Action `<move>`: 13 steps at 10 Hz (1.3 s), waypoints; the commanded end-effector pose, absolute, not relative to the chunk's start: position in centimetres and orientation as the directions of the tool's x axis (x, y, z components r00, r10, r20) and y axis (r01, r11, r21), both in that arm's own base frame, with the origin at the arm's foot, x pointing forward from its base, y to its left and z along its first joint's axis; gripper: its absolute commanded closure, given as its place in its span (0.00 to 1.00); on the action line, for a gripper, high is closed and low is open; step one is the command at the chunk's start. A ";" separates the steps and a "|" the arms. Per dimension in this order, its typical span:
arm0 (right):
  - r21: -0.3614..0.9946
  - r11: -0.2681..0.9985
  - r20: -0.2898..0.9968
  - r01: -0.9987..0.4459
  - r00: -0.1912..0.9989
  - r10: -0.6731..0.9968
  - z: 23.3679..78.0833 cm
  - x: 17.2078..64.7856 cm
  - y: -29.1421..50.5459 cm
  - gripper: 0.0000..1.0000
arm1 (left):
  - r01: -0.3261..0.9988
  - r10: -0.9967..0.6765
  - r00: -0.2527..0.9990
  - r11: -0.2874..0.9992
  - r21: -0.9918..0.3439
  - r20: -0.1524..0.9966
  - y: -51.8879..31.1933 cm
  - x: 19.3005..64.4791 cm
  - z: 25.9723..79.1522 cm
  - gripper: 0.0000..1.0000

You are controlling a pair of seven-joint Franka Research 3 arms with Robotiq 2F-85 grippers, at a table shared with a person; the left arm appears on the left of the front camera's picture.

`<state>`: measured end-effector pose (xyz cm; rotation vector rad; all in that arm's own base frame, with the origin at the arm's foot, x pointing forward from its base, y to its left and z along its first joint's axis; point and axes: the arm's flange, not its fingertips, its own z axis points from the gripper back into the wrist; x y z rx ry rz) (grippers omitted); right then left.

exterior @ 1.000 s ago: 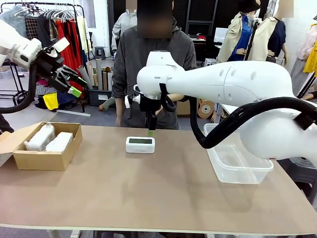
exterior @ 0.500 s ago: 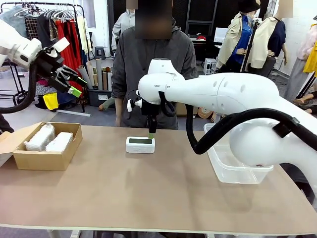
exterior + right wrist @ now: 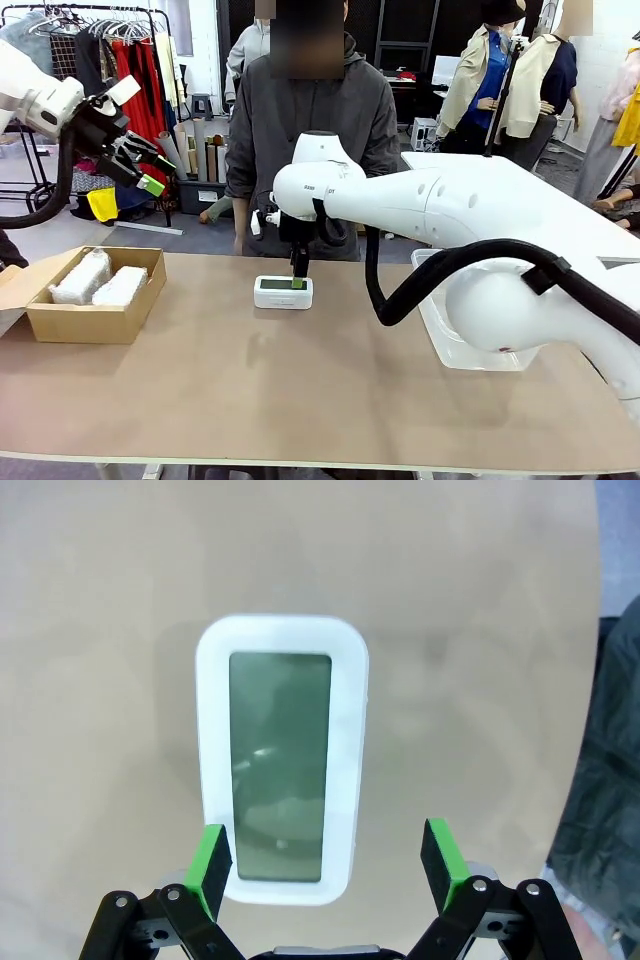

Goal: Separate and place wrapped and unwrapped clocks.
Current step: Pick up the Digital clock indicated by the person.

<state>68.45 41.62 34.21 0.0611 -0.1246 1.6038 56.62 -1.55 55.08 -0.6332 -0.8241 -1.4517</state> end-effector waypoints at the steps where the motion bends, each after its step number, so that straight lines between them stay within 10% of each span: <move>1: -0.022 -0.017 0.151 -1.000 -0.020 0.988 34.6 71.1 44.3 0.00 | 0.993 -0.602 -0.064 0.041 0.110 0.796 -1.4 56.6 55.2 0.00; 13: 0.077 -0.034 0.169 -0.996 -0.021 0.985 32.3 70.7 46.6 0.00 | 0.993 -0.602 -0.064 0.041 0.110 0.796 -1.4 56.6 55.2 0.00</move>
